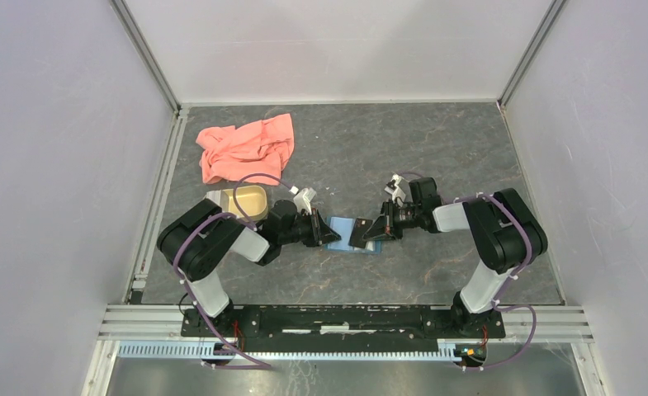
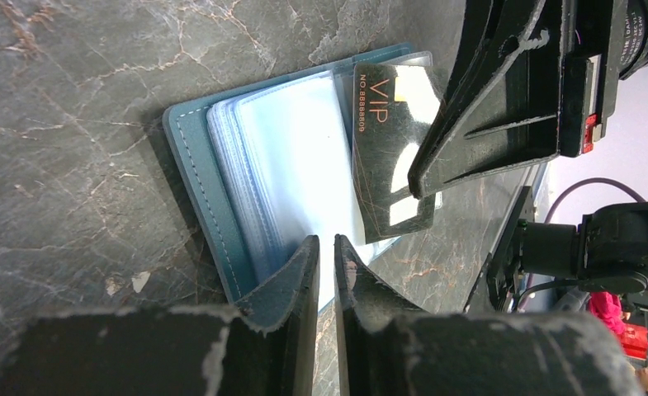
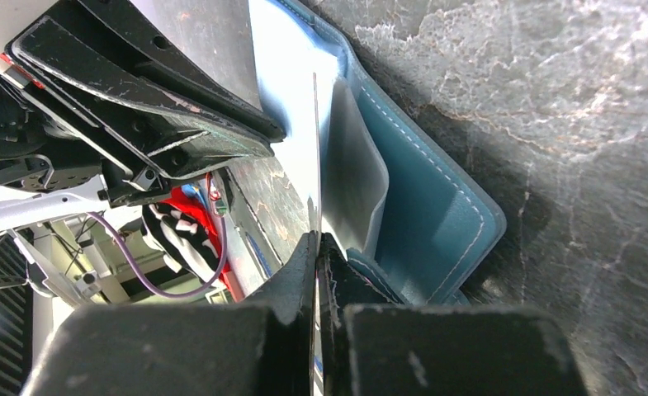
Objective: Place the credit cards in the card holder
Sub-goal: Insert the credit card into the card holder.
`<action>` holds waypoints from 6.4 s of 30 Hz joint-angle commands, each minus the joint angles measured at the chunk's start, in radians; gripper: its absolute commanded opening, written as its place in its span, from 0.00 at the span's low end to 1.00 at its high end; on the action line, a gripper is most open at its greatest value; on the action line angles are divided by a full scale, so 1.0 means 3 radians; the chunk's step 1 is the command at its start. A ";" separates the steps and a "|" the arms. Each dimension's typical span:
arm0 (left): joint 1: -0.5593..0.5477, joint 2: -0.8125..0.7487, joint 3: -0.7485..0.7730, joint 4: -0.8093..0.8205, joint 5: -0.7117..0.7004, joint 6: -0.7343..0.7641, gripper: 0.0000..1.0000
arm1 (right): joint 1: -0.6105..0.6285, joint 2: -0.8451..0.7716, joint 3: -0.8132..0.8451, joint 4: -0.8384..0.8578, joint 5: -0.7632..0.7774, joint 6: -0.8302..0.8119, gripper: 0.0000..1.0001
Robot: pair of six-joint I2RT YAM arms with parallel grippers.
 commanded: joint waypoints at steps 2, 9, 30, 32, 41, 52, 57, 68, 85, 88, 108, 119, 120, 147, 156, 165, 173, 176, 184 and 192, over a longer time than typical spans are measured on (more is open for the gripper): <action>-0.0006 0.0115 -0.0084 -0.0230 -0.0117 -0.0002 0.20 | 0.0007 0.0054 -0.0047 0.0113 -0.0033 0.0042 0.00; -0.0006 0.0112 -0.0074 -0.0225 -0.0102 -0.0002 0.19 | 0.0080 0.0147 -0.0028 0.0096 -0.0113 0.0083 0.00; -0.0006 0.0171 -0.0094 -0.0122 0.0010 -0.0001 0.21 | 0.0169 0.0533 0.0466 -0.0231 -0.0147 -0.0158 0.00; -0.0008 0.0167 -0.0094 -0.0113 0.0020 0.0002 0.22 | 0.0199 0.0557 0.0520 -0.0274 -0.0091 -0.0210 0.00; -0.0007 0.0159 -0.0036 -0.0190 -0.0007 0.0000 0.24 | 0.0255 0.0647 0.0822 -0.0825 0.0047 -0.0774 0.20; -0.0006 0.0162 -0.0042 -0.0262 -0.0097 -0.0007 0.22 | 0.0188 0.0405 0.1020 -0.1408 0.0505 -0.1449 0.47; -0.0006 0.0162 -0.0038 -0.0250 -0.0088 -0.0012 0.22 | 0.0187 0.0328 0.1076 -0.1550 0.0756 -0.1656 0.48; -0.0003 0.0109 -0.0009 -0.0139 0.0019 -0.0111 0.24 | 0.0237 0.0296 0.1197 -0.1569 0.1019 -0.1866 0.27; 0.0004 -0.0025 0.0090 -0.0201 0.0086 -0.0159 0.29 | 0.0442 0.0351 0.1313 -0.1638 0.1077 -0.1952 0.03; 0.0007 -0.0075 0.0089 -0.0173 0.0116 -0.0198 0.31 | 0.0523 0.0356 0.1362 -0.1677 0.1147 -0.1965 0.03; 0.0130 -0.0767 0.0088 -0.1042 -0.0326 0.0063 0.38 | 0.0714 0.0079 0.1257 -0.1820 0.1530 -0.2246 0.03; 0.0132 -0.0487 -0.0007 -0.0889 -0.0169 0.0084 0.37 | 0.0854 0.0048 0.1180 -0.1582 0.1302 -0.2003 0.02; 0.0132 -0.0452 -0.0029 -0.0828 -0.0150 0.0055 0.37 | 0.0856 0.0052 0.1184 -0.1549 0.1230 -0.1959 0.02; 0.0151 -0.1421 -0.0247 -0.0796 -0.0231 -0.0010 0.41 | 0.0825 -0.0462 0.1356 -0.2310 0.1013 -0.4015 0.33; 0.0195 -0.2234 -0.0469 -0.0837 -0.0718 0.0098 1.00 | 0.0848 -0.0839 0.0619 -0.1300 0.0000 -0.4440 0.24; 0.0232 -0.1641 -0.0492 -0.0385 0.0008 -0.0165 0.85 | 0.0848 -0.0214 0.0928 -0.1677 0.0825 -0.4267 0.12; 0.0112 -0.0929 -0.0388 0.0087 0.0131 -0.0447 0.62 | 0.0846 0.0078 0.1169 -0.2079 0.1225 -0.4507 0.06; 0.0073 -0.0819 -0.0370 0.0207 0.0107 -0.0510 0.58 | 0.0848 0.0083 0.1171 -0.2096 0.1156 -0.4519 0.06; 0.0052 -0.1181 -0.0355 -0.0130 -0.0161 -0.0407 0.53 | 0.0846 0.0128 0.1213 -0.2152 0.1077 -0.4554 0.06; 0.0051 -0.0716 -0.0168 -0.0039 -0.0121 -0.0433 0.53 | 0.0852 0.0151 0.1236 -0.2178 0.1057 -0.4560 0.06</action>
